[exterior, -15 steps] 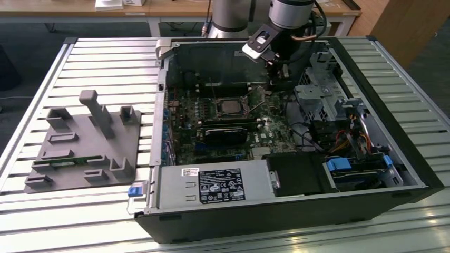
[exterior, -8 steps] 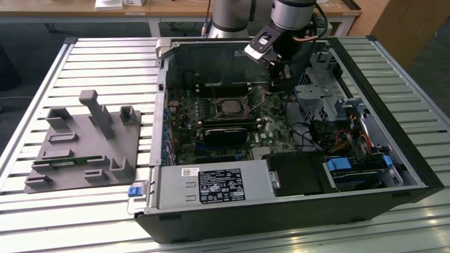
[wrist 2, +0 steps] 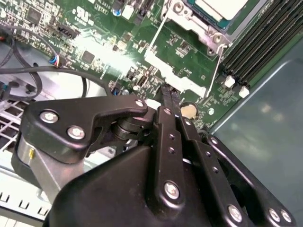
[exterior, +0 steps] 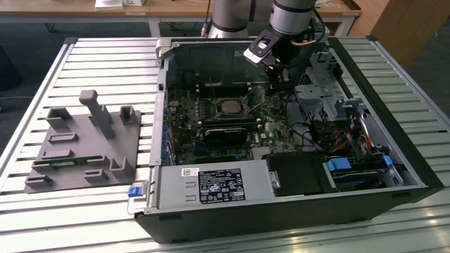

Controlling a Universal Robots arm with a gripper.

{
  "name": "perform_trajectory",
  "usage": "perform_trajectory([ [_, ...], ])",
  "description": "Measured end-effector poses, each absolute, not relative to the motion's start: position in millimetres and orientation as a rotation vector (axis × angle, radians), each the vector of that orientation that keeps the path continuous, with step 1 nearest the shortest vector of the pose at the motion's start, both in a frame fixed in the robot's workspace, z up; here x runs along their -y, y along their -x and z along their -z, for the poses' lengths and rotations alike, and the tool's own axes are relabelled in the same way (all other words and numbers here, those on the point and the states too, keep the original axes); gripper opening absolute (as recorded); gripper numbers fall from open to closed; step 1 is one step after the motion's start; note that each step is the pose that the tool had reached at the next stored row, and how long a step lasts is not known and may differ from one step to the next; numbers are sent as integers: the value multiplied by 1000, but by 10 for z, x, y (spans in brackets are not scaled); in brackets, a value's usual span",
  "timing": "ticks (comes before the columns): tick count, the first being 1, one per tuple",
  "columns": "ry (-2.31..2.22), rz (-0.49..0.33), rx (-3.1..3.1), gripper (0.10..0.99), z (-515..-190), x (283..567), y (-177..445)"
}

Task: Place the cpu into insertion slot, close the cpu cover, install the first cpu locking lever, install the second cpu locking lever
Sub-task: 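Close the cpu cover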

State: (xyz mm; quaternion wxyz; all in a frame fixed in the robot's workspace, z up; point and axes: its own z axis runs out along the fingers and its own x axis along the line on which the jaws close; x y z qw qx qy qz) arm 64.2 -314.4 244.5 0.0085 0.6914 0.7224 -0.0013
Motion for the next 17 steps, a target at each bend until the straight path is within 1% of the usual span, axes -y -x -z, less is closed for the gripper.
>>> perform_trajectory([
  [17,-2163,-2,-2260,106,-2444,3145,-217],
])
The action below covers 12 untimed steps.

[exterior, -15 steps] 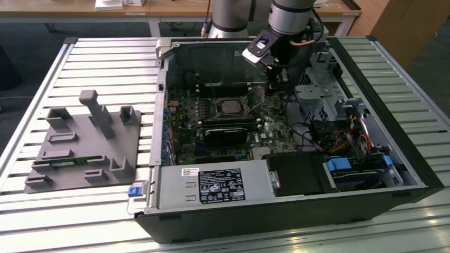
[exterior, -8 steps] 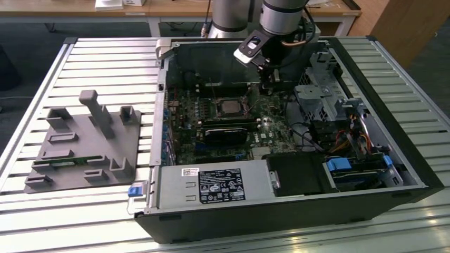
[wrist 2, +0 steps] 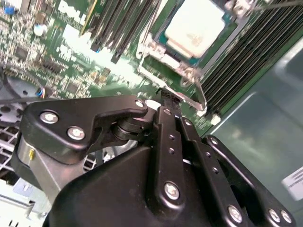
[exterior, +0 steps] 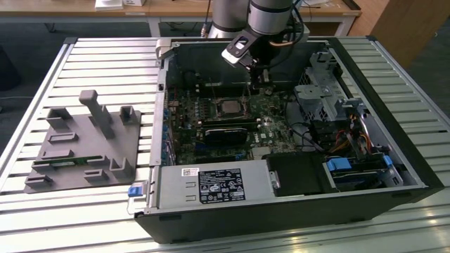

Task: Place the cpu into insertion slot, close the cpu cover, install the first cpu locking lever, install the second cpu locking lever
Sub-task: 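Close the cpu cover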

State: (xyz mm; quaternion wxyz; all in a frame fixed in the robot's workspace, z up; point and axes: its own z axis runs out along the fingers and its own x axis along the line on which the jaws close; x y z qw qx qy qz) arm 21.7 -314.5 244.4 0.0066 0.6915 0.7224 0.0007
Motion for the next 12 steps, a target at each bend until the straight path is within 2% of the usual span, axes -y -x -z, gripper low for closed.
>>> perform_trajectory([
  [12,-2163,-2,-2260,106,-2342,3155,-55],
])
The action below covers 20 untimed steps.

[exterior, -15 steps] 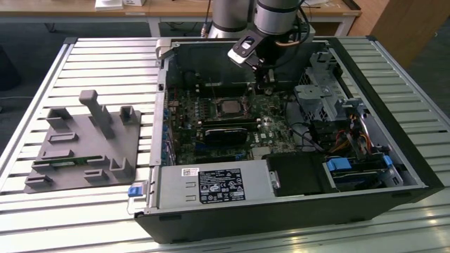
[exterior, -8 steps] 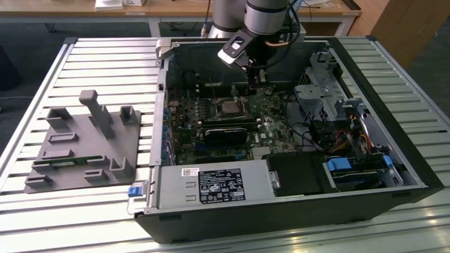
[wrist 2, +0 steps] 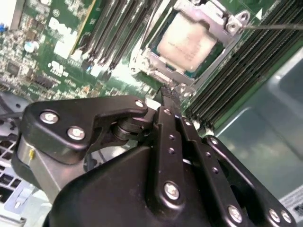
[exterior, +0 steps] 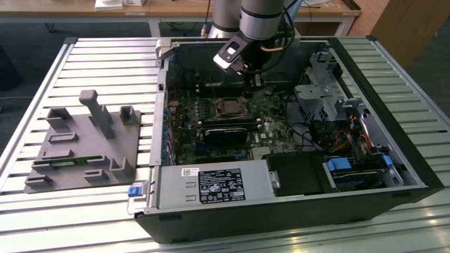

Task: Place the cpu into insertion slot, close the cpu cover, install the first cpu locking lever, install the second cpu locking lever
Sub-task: 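Close the cpu cover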

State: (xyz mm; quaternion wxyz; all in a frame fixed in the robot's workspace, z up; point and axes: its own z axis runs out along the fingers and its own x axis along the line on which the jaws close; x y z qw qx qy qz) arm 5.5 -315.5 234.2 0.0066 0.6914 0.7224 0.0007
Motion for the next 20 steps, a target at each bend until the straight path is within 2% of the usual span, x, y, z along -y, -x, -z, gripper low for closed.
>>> perform_trajectory([
  [4,-2163,-2,-2260,106,-2317,3154,178],
  [20,-2164,-1,-2260,106,-2121,3152,456],
])
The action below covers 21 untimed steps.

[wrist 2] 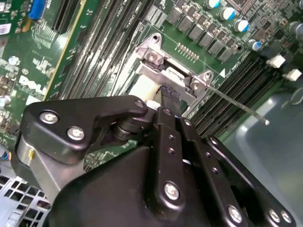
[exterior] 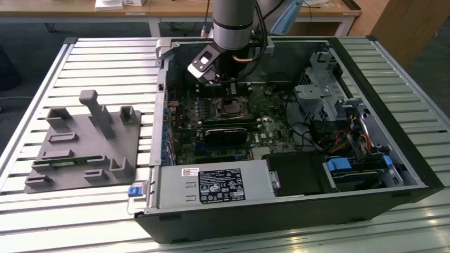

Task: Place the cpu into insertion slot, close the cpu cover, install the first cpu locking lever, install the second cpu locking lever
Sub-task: 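Close the cpu cover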

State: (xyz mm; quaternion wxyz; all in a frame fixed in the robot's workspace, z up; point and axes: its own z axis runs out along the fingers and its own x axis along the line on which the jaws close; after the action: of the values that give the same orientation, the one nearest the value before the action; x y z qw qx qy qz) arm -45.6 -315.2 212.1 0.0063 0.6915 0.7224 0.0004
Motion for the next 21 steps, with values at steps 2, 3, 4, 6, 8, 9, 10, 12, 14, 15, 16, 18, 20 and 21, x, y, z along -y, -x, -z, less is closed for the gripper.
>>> perform_trajectory([
  [2,-2164,-1,-2260,106,-2092,3152,474],
  [3,-2164,-1,-2260,106,-2082,3152,479],
  [4,-2164,-1,-2260,106,-2075,3152,482],
  [6,-2164,-1,-2261,106,-2055,3152,486],
  [8,-2164,-1,-2261,106,-2031,3152,490],
  [9,-2164,-1,-2261,106,-2026,3152,490],
  [10,-2164,-1,-2261,106,-2025,3152,491],
  [12,-2164,-1,-2261,106,-2018,3151,489],
  [14,-2164,0,-2261,106,-2006,3151,475],
  [15,-2164,0,-2261,106,-2003,3152,470],
  [16,-2164,-1,-2261,106,-2003,3152,461],
  [18,-2164,-1,-2261,106,-2001,3151,447],
  [20,-2164,-2,-2261,106,-2021,3151,443],
  [21,-2165,-2,-2261,106,-2049,3151,443],
])
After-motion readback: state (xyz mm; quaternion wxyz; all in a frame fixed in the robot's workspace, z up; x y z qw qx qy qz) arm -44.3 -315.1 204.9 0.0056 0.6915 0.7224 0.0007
